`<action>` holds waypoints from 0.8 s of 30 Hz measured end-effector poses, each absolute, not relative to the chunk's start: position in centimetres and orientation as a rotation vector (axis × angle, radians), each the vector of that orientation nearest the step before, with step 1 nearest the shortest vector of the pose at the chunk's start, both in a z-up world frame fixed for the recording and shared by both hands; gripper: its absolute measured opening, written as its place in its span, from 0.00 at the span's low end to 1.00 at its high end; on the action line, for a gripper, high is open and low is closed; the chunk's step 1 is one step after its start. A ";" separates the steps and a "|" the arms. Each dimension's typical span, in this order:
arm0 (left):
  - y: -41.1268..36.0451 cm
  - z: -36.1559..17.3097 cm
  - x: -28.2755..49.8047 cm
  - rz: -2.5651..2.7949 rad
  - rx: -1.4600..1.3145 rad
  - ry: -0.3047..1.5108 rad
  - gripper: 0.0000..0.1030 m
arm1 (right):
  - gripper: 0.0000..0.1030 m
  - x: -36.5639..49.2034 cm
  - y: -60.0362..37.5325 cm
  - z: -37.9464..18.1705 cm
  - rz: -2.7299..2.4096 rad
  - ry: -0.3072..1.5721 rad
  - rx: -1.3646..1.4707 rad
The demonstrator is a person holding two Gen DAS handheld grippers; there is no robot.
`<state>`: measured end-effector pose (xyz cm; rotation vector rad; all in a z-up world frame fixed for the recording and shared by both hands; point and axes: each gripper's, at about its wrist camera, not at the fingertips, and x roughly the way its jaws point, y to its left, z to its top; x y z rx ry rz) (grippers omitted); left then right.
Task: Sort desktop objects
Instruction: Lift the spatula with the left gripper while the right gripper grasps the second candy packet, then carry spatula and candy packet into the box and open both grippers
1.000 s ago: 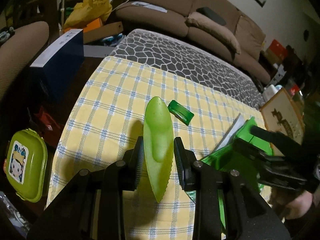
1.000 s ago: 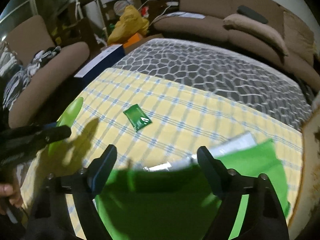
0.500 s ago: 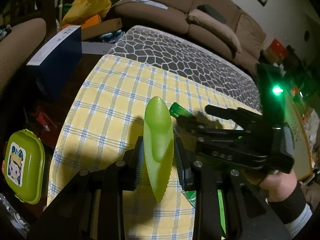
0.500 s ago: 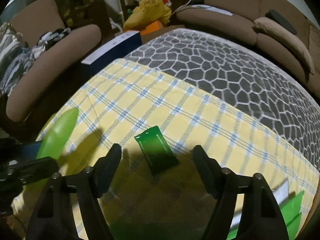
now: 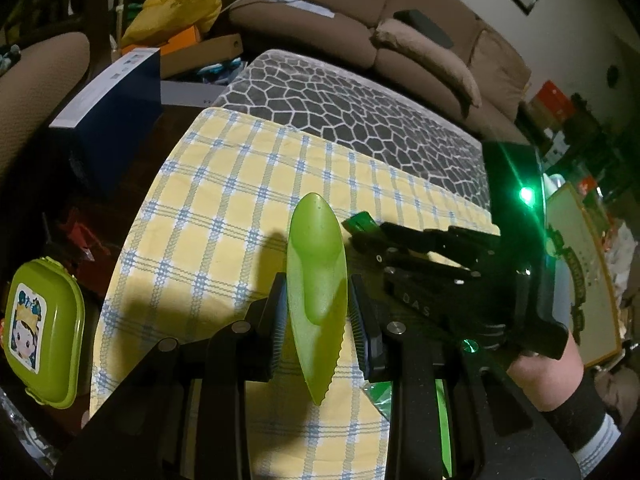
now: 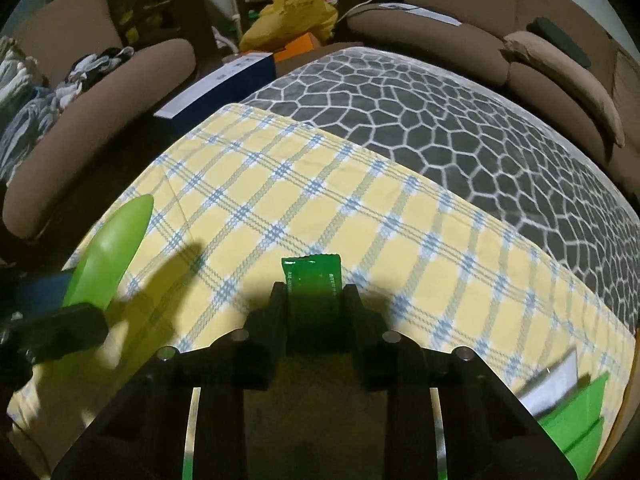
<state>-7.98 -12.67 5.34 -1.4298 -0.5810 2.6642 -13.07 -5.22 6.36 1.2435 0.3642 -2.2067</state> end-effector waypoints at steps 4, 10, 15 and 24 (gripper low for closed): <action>-12.2 5.9 -7.8 2.662 -1.404 -0.563 0.26 | 0.27 -12.1 -3.4 8.1 -2.232 0.303 1.228; -10.8 6.0 -6.9 2.647 -1.381 -0.481 0.26 | 0.27 -9.9 0.4 12.0 -2.281 0.251 1.184; -8.8 7.2 -6.0 2.643 -1.349 -0.409 0.26 | 0.27 -8.0 3.9 14.7 -2.327 0.213 1.149; -2.4 10.3 -4.9 2.583 -1.289 -0.288 0.26 | 0.27 -4.9 10.0 17.6 -2.422 0.155 1.117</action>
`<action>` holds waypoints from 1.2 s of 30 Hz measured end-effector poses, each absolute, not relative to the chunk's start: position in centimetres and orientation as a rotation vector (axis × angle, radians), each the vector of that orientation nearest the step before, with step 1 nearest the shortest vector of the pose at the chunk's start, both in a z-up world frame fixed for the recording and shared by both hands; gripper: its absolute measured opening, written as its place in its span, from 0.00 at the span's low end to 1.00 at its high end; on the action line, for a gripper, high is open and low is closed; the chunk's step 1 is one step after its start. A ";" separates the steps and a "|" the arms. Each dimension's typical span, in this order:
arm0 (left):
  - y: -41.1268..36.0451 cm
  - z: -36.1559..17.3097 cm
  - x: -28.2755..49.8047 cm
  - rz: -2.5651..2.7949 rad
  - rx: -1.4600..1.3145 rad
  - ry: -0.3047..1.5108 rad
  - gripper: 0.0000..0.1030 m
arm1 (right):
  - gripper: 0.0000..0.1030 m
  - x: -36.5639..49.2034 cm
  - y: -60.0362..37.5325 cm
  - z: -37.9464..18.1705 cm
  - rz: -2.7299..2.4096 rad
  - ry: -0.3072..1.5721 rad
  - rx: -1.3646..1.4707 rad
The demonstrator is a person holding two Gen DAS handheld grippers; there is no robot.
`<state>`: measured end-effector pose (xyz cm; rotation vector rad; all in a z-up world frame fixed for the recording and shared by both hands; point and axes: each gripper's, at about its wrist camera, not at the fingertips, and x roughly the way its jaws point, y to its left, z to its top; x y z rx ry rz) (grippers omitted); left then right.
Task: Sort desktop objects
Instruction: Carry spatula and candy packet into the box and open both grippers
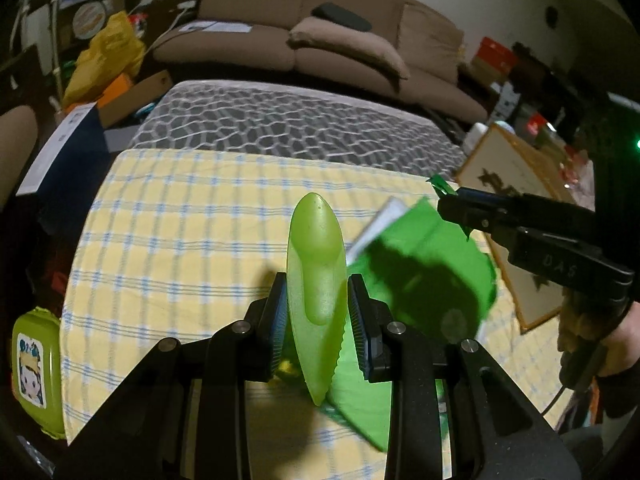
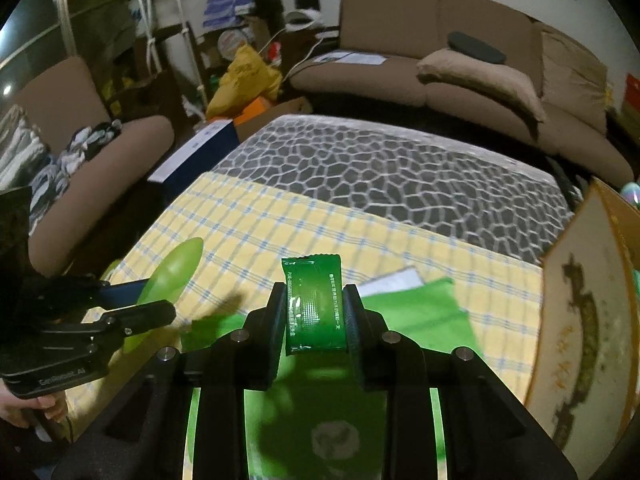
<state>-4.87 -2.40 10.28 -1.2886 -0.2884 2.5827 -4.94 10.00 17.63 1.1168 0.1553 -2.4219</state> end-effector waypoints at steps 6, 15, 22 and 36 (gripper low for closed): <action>2.3 13.4 -4.9 2.547 -1.222 -0.227 0.26 | 0.27 -3.2 14.0 19.1 -2.500 0.061 1.082; 11.7 17.1 -5.4 2.443 -1.128 -0.130 0.26 | 0.27 -1.4 22.6 22.1 -2.685 -0.043 1.020; 19.8 18.8 -6.1 2.354 -1.084 -0.077 0.26 | 0.27 -0.2 30.9 23.7 -2.896 -0.094 1.002; 33.6 19.0 -6.4 2.211 -1.060 0.015 0.26 | 0.27 2.7 41.9 23.1 -3.007 -0.279 1.066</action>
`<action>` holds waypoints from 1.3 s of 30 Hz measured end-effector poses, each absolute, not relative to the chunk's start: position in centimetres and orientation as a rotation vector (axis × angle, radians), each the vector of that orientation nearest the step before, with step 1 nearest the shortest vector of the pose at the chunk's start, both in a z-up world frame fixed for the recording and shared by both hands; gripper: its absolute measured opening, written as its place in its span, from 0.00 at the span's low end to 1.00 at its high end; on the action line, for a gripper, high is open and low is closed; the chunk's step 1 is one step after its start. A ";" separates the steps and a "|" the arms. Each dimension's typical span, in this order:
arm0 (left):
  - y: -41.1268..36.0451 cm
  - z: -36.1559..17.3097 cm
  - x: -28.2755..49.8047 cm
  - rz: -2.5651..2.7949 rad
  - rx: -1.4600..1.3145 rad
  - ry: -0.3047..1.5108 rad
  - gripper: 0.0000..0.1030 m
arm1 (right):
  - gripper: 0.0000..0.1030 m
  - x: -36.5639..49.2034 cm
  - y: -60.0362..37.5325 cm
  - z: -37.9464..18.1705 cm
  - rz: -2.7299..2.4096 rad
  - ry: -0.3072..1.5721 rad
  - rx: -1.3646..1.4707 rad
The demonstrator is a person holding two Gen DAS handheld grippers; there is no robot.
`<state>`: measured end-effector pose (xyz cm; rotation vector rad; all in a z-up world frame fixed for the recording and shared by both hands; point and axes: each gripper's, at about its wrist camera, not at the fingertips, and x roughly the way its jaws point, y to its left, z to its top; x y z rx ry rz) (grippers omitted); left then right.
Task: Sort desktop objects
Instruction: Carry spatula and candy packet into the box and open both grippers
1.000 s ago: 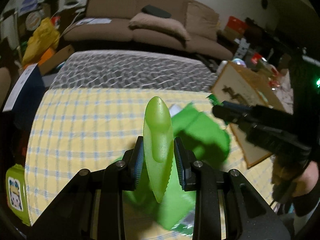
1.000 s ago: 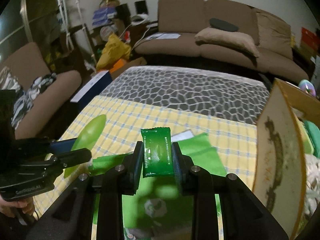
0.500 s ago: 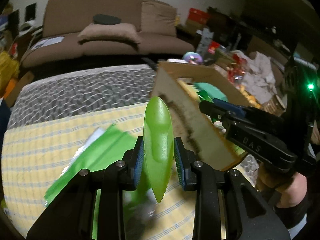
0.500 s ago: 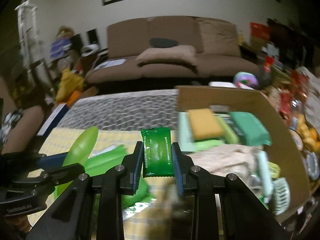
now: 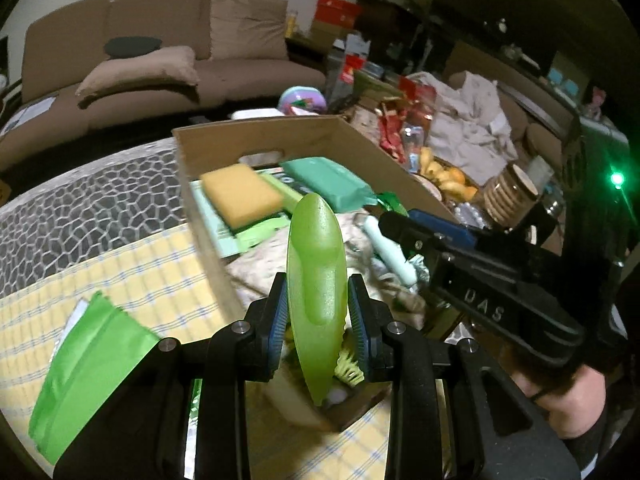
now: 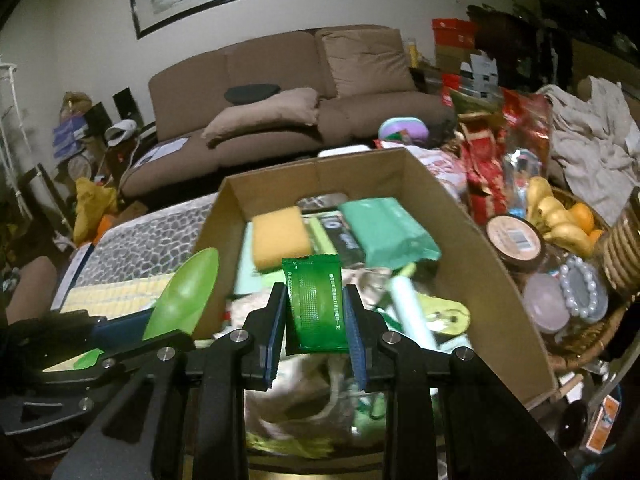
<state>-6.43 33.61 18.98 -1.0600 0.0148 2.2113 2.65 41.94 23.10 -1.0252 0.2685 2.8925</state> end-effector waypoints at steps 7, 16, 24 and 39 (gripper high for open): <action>36.9 18.1 -6.2 2.214 -1.067 0.059 0.26 | 0.27 3.1 43.9 22.0 2.852 0.278 -1.051; 39.1 16.5 -6.3 2.221 -1.092 0.109 0.26 | 0.27 2.8 45.2 20.4 2.814 0.275 -1.110; 40.4 15.4 -6.6 2.206 -1.131 0.134 0.13 | 0.31 2.5 46.6 19.4 2.788 0.341 -1.135; 37.0 17.4 -7.1 2.207 -1.118 0.002 0.49 | 0.47 3.6 46.8 21.7 2.828 0.465 -1.015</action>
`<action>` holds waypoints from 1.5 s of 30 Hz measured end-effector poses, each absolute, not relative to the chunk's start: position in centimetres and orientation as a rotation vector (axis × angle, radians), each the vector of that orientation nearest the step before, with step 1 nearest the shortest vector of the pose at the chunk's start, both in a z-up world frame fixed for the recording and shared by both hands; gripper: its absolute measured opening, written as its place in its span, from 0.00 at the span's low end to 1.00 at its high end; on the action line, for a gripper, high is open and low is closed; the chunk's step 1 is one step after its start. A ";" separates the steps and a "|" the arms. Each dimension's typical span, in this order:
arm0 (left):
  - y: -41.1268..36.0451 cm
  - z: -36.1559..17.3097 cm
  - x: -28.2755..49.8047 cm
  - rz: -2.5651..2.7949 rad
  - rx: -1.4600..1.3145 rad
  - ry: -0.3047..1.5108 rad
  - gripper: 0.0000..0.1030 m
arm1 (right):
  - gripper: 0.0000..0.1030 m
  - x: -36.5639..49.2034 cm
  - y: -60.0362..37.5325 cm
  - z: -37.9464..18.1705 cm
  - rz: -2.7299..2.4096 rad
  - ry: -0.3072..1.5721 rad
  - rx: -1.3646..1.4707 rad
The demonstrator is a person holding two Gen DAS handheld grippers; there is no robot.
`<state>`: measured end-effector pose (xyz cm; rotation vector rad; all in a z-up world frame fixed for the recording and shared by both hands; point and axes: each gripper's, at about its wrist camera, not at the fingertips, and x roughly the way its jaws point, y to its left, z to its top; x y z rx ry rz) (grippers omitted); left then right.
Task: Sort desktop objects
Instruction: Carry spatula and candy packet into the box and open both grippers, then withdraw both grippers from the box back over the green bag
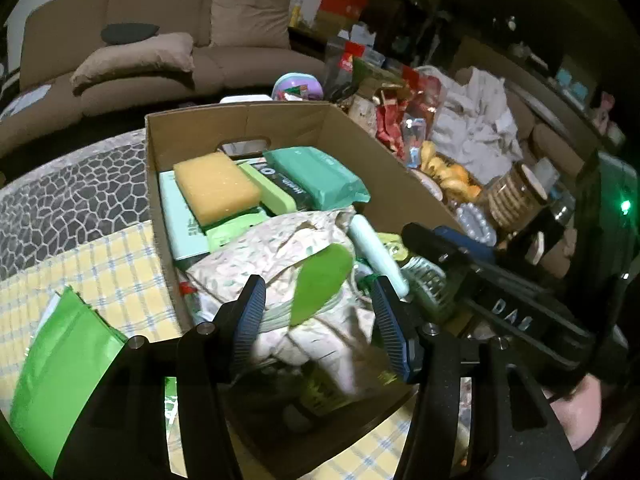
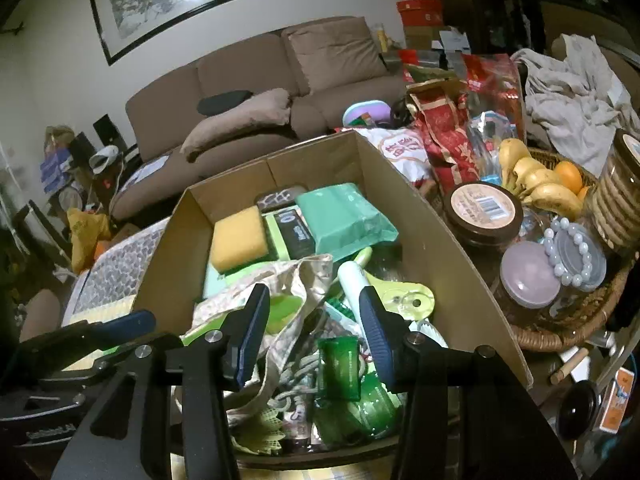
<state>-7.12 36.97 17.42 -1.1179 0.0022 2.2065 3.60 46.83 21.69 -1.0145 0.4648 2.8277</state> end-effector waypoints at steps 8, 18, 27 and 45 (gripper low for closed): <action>34.4 16.9 -7.3 2.227 -1.144 -0.038 0.50 | 0.47 3.6 46.9 21.7 2.828 0.484 -1.008; 30.0 18.9 -6.3 2.257 -1.090 -0.106 0.54 | 0.52 3.1 43.5 22.8 2.909 0.415 -1.007; 23.2 20.0 -5.8 2.414 -1.112 -0.145 1.00 | 0.81 2.3 38.2 24.0 2.999 0.337 -1.014; 5.6 14.3 -2.5 2.610 -1.304 -0.215 1.00 | 0.83 -0.4 23.1 23.4 3.192 0.090 -1.162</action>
